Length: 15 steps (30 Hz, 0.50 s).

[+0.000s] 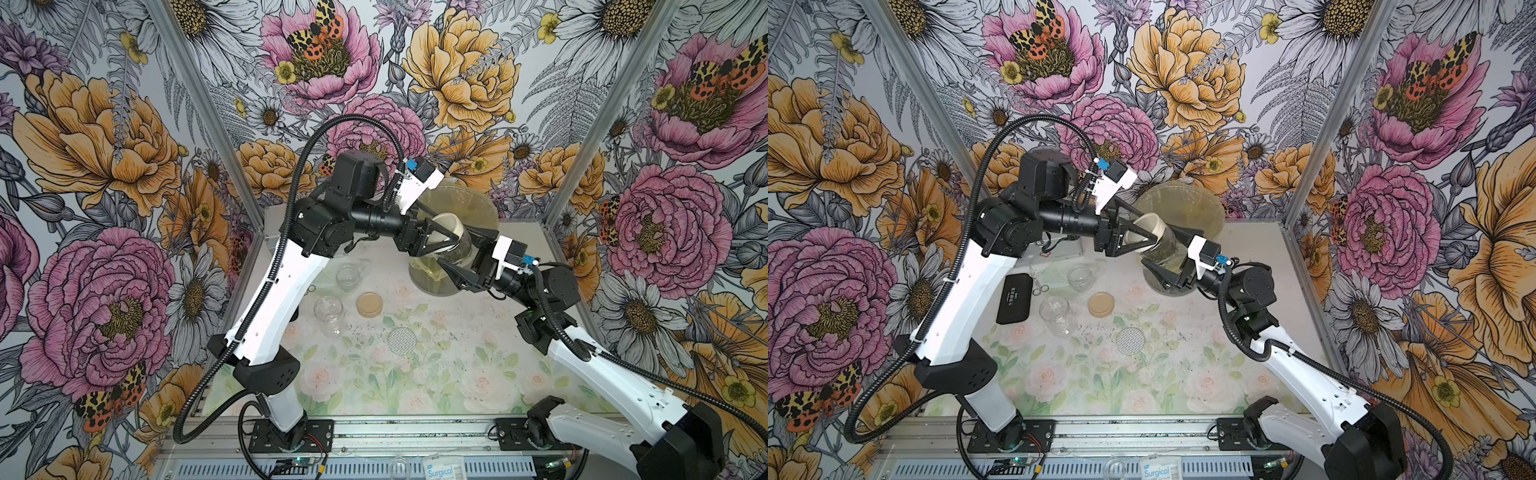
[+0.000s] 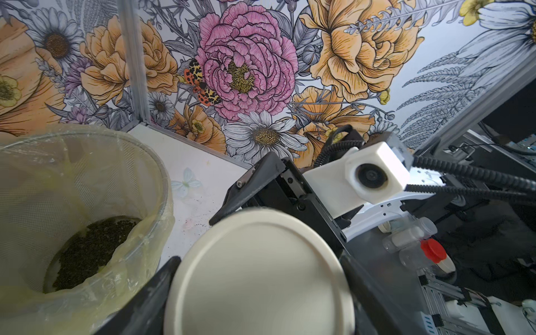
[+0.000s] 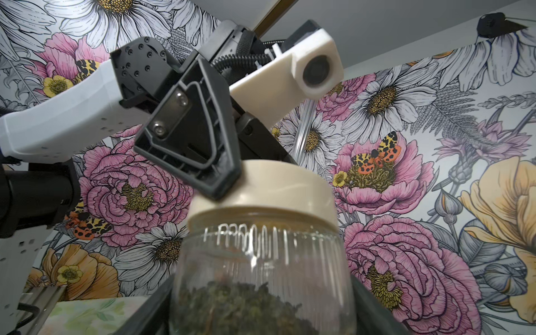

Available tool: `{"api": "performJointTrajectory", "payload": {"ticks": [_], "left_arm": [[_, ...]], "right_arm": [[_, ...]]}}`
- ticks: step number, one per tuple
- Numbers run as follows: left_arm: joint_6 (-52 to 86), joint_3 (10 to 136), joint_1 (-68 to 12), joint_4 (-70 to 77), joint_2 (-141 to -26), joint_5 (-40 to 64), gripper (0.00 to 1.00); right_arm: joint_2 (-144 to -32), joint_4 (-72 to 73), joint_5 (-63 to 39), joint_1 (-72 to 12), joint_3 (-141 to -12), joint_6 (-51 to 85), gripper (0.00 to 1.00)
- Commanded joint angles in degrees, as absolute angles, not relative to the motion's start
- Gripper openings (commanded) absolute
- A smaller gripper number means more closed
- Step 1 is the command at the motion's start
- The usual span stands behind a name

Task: Empty moldy tea leaves from jars
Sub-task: Unscrew the lid from the jar.

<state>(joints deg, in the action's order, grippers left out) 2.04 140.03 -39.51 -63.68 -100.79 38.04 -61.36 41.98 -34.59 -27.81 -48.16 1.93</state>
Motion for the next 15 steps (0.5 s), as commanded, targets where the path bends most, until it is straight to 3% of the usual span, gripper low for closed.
{"api": "performJointTrajectory", "payload": {"ticks": [1, 12, 15], "left_arm": [[23.46, 145.71, -39.97, -62.67, -103.53, 25.19, 0.19], [43.22, 151.28, -39.91, -62.73, -105.42, 12.61, 0.0], [44.9, 151.03, -40.01, -63.3, -104.92, 8.7, 0.0]], "right_arm": [[-64.05, 41.2, -29.48, -28.25, -49.66, -10.79, 0.09], [-72.18, 51.7, -17.44, -30.25, -46.47, -22.17, 0.05], [-73.69, 54.63, -15.61, -30.42, -45.46, -23.52, 0.04]]}}
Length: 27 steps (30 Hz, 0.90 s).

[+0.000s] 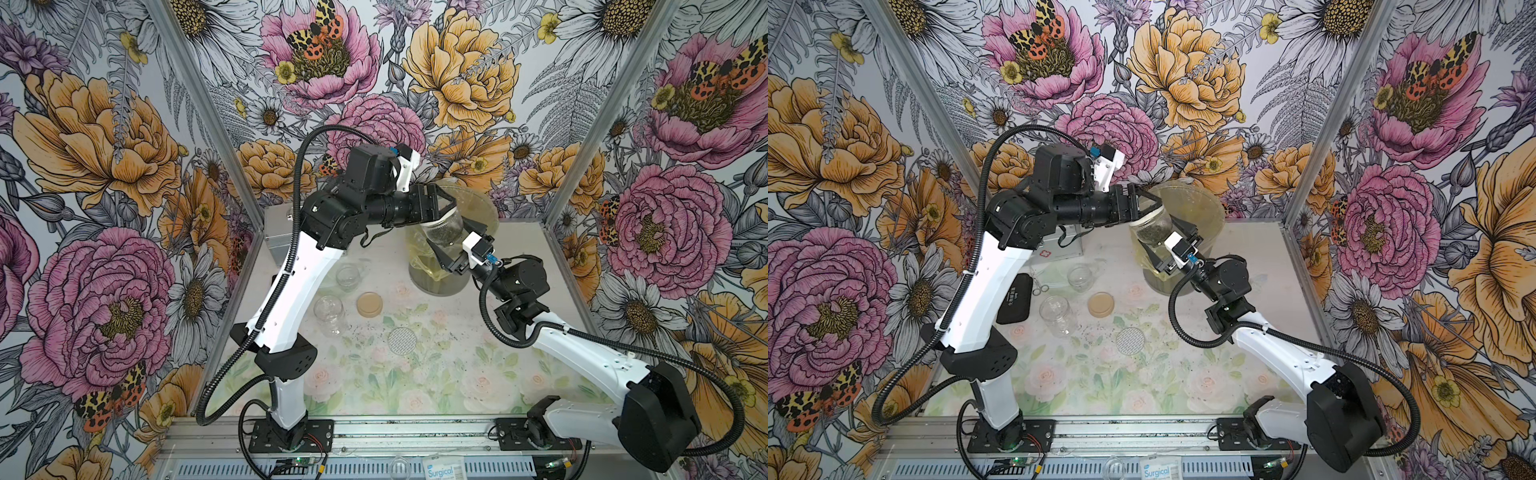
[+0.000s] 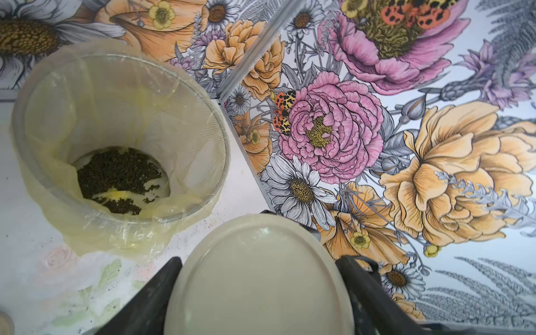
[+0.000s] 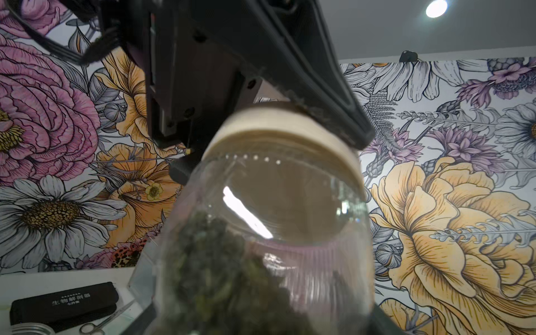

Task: Empty moldy tea leaves from jars
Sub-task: Unscrew the lid from the jar.

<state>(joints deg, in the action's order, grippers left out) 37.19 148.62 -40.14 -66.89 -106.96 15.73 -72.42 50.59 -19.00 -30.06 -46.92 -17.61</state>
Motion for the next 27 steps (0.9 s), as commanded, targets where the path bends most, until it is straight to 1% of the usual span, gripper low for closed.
{"api": "performJointTrajectory", "payload": {"ticks": [1, 6, 8, 9, 10, 11, 13, 15, 21, 24, 27], "left_arm": [[45.25, 151.18, -40.08, -63.66, -104.87, 7.86, 0.0], [40.79, 152.39, -42.94, -64.31, -107.42, 8.93, 0.0], [38.41, 152.98, -44.21, -64.88, -108.57, 7.82, 0.0], [37.27, 153.57, -44.45, -65.12, -108.83, 7.19, 0.0], [36.25, 154.29, -44.31, -65.21, -108.9, 6.31, 0.0], [35.24, 154.95, -44.15, -65.21, -108.73, 5.44, 0.0], [33.53, 155.25, -43.3, -65.39, -107.64, 3.59, 0.0], [32.65, 154.29, -42.55, -65.37, -106.55, 2.74, 0.0], [31.5, 153.38, -41.77, -65.65, -104.94, 2.29, 0.0], [31.37, 152.74, -41.75, -65.86, -104.86, 2.08, 0.0], [31.3, 152.29, -42.07, -65.83, -105.27, 2.21, 0.0]], "right_arm": [[-74.24, 55.29, -14.9, -30.41, -45.42, -23.88, 0.04], [-75.96, 58.61, -15.08, -30.43, -45.22, -21.79, 0.04], [-76.26, 58.54, -16.06, -30.34, -45.44, -20.38, 0.07], [-75.98, 57.96, -16.7, -30.27, -45.34, -19.59, 0.11], [-75.61, 57.25, -16.98, -30.01, -45.03, -18.24, 0.2], [-75.01, 56.25, -17.48, -29.67, -44.75, -16.97, 0.35], [-73.43, 54.25, -19.78, -28.5, -43.74, -14.18, 0.57], [-71.99, 53.32, -21.83, -27.83, -42.34, -13.0, 0.98], [-68.09, 50.53, -23.25, -27.23, -41.12, -10.45, 1.0], [-67.91, 50.84, -22.76, -27.26, -43.25, -8.34, 1.0], [-69.14, 51.19, -24.66, -27.32, -46.57, -7.0, 1.0]]}}
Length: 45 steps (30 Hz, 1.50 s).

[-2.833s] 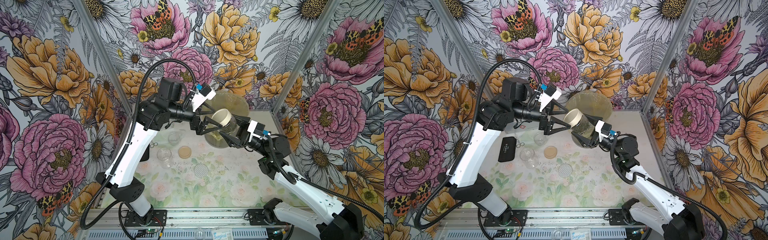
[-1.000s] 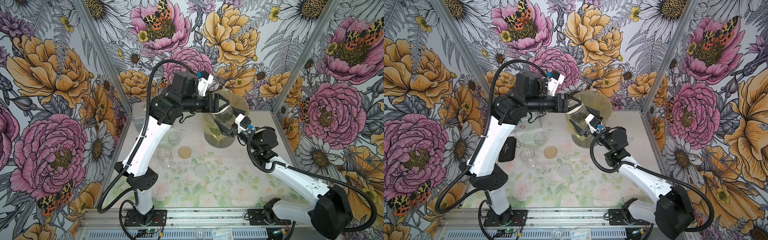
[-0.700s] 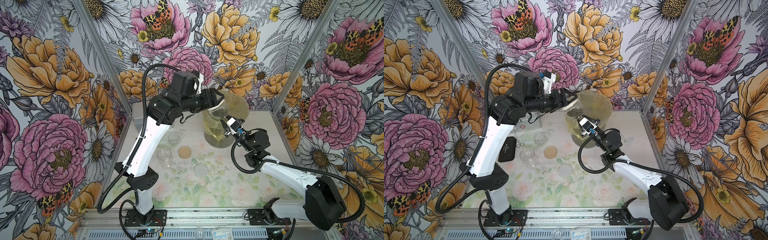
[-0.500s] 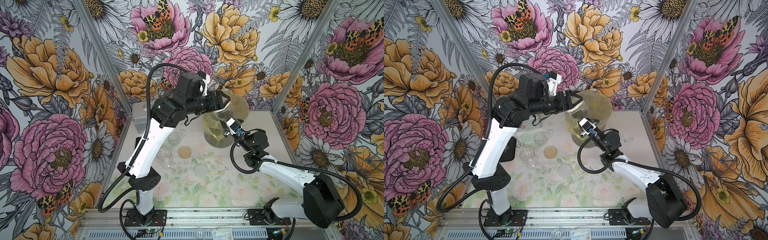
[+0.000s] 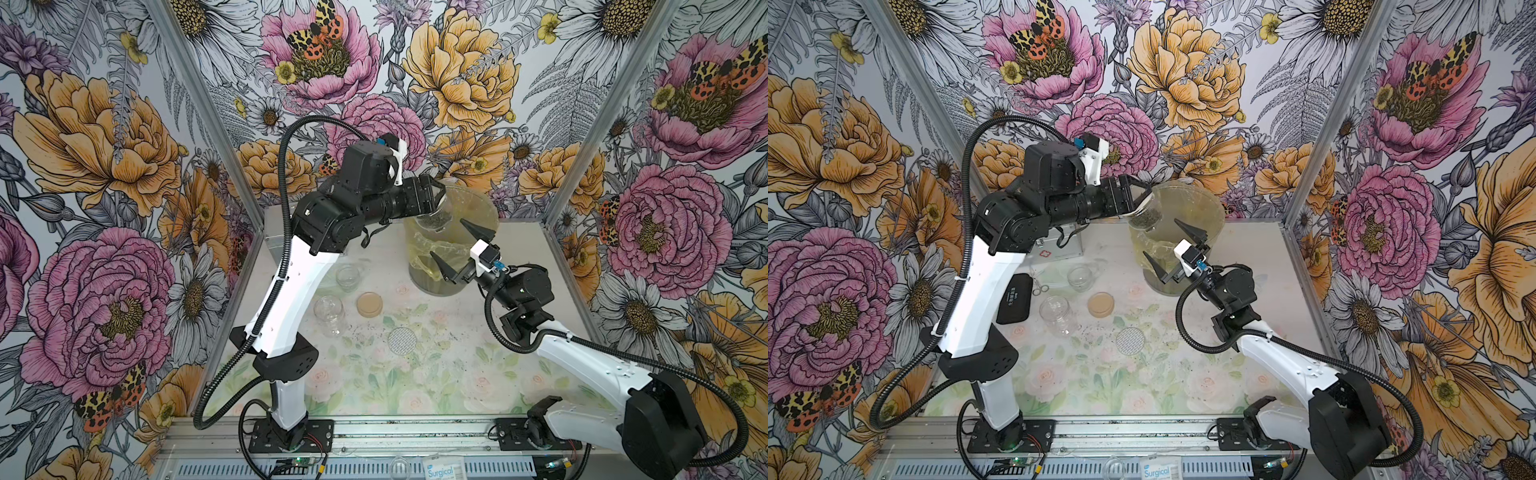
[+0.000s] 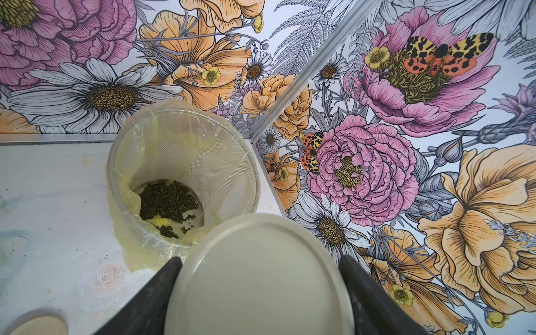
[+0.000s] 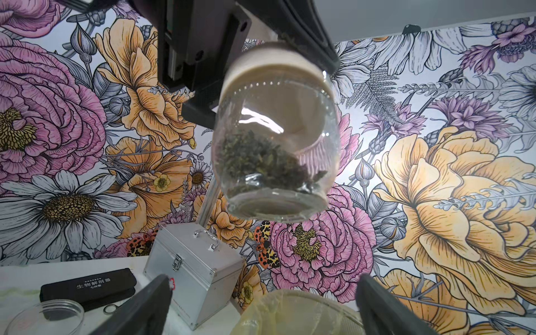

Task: Empty moldy tea leaves from jars
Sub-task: Unscrew the lid from the jar.

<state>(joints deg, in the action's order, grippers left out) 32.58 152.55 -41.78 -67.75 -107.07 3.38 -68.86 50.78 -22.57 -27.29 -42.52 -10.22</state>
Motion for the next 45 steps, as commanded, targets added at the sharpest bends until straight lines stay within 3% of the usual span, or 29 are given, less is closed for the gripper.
{"api": "performJointTrajectory", "payload": {"ticks": [1, 8, 16, 25, 32, 36, 45], "left_arm": [[31.31, 152.4, -42.19, -65.8, -105.43, 2.23, 0.0], [30.33, 152.1, -43.08, -66.07, -105.91, 0.67, 0.0], [26.96, 152.16, -45.06, -68.17, -106.36, -4.13, 0.0], [26.71, 152.75, -45.41, -68.33, -107.31, -3.58, 0.0], [26.45, 151.45, -45.7, -68.37, -106.96, -4.0, 0.0], [26.38, 151.7, -45.97, -68.37, -107.14, -3.87, 0.0], [28.25, 151.94, -46.21, -68.36, -107.27, -3.33, 0.0]], "right_arm": [[-69.74, 51.24, -25.46, -27.42, -47.62, -6.73, 1.0], [-73.12, 49.98, -28.0, -28.35, -52.44, -6.83, 0.99], [-73.88, 30.49, -26.73, -29.28, -60.46, -8.34, 0.96], [-73.87, 26.46, -27.09, -30.01, -62.9, -7.58, 0.87], [-74.7, 27.93, -26.2, -30.17, -64.14, -5.66, 0.9], [-75.23, 27.34, -27.35, -30.23, -64.94, -5.64, 0.82], [-75.68, 26.02, -24.91, -30.24, -64.61, -7.48, 0.52]]}}
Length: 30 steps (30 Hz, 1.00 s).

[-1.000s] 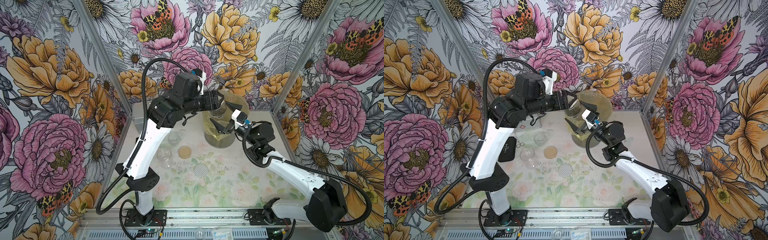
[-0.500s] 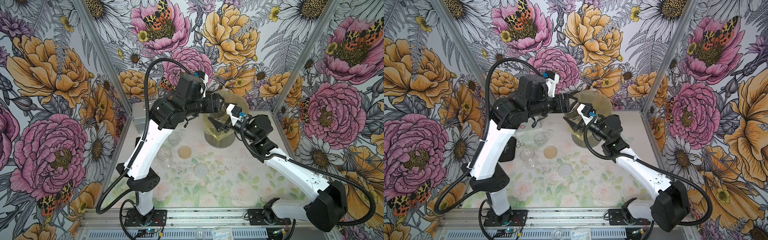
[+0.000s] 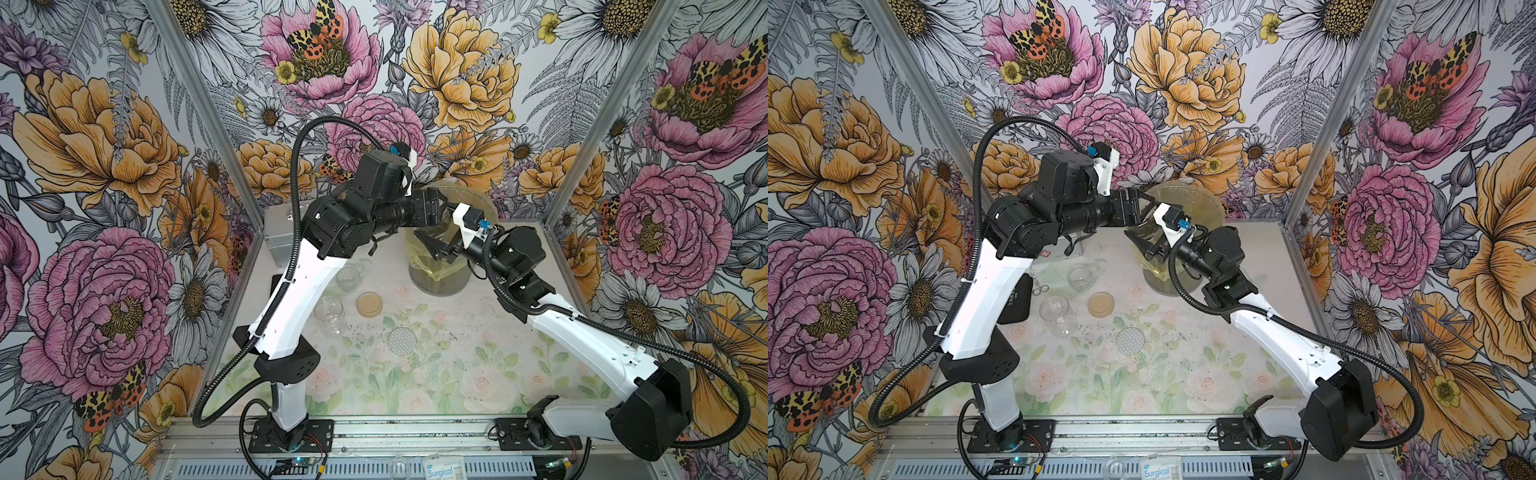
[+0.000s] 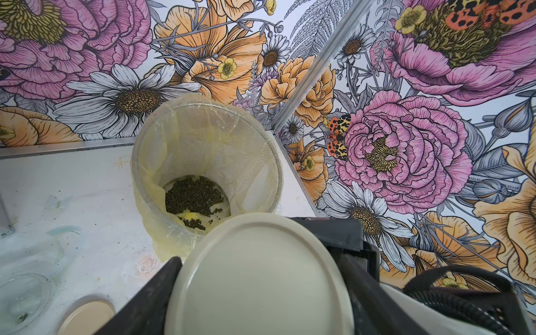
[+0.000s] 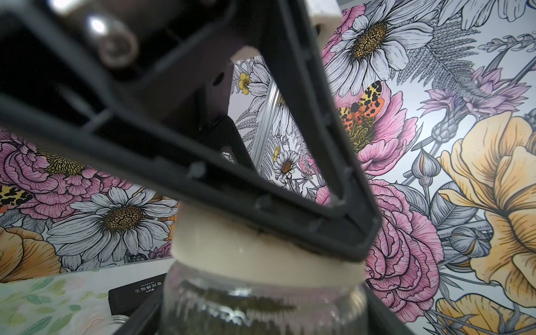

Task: Empty moldy tea leaves from jars
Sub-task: Unscrew the lid from the jar.

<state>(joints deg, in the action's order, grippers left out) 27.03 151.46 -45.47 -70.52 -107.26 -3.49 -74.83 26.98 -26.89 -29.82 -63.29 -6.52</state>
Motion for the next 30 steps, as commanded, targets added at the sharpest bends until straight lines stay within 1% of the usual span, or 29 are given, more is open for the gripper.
{"api": "performJointTrajectory", "payload": {"ticks": [1, 5, 7, 9, 12, 14, 17, 19, 23, 27, 28, 29, 30], "left_arm": [[29.14, 151.77, -46.22, -68.39, -107.31, -3.43, 0.0], [38.75, 150.36, -44.5, -69.77, -107.09, -4.9, 0.0], [42.99, 148.98, -42.92, -69.76, -106.7, -3.72, 0.0], [44.82, 149.29, -42.21, -69.7, -106.87, -2.29, 0.0], [45.9, 150.08, -42.14, -69.82, -107.25, -2.27, 0.0], [47.38, 149.68, -41.55, -70.17, -107.12, -2.45, 0.0], [50.96, 147.5, -40.16, -70.82, -106.1, -2.19, 0.0], [53.71, 145.65, -39.12, -70.8, -105.03, -1.71, 0.0], [58.31, 144.37, -35.96, -70.75, -102.31, -0.09, 0.0], [60.29, 145.78, -33.58, -70.67, -102.97, 5.24, 0.0], [59.69, 146.97, -33.66, -70.7, -103.55, 6.08, 0.09], [58.51, 148.3, -33.87, -70.72, -103.78, 6.35, 0.3], [57.26, 149.47, -34.21, -70.74, -103.72, 6.08, 0.46]], "right_arm": [[-75.78, 26.09, -24.27, -30.3, -64.45, -8.6, 0.48], [-77.28, 29.05, -19.73, -31.1, -61.81, -20.78, 0.34], [-79.1, 31.29, -16.0, -31.12, -61.18, -25.77, 0.27], [-80.76, 32.57, -13.89, -31.1, -61.55, -29.81, 0.18], [-82.97, 34.26, -12.54, -31.14, -62.14, -31.98, 0.1], [-84.17, 35.52, -10.88, -31.55, -62.09, -32.97, 0.08], [-86.21, 41.0, -6.25, -32.65, -60.05, -36.08, 0.07], [-87.12, 44.6, -4.96, -32.7, -58.37, -36.52, 0.05], [-87.37, 47.55, -5.75, -32.88, -56.52, -36.9, 0.02], [-86.16, 47.49, -9.84, -32.96, -56.02, -33.48, 0.0], [-85.84, 47.63, -10.86, -33.0, -55.92, -31.74, 0.0], [-85.49, 47.72, -11.93, -33.0, -55.91, -29.91, 0.0], [-85.14, 47.74, -12.77, -32.88, -55.88, -28.46, 0.0]]}}
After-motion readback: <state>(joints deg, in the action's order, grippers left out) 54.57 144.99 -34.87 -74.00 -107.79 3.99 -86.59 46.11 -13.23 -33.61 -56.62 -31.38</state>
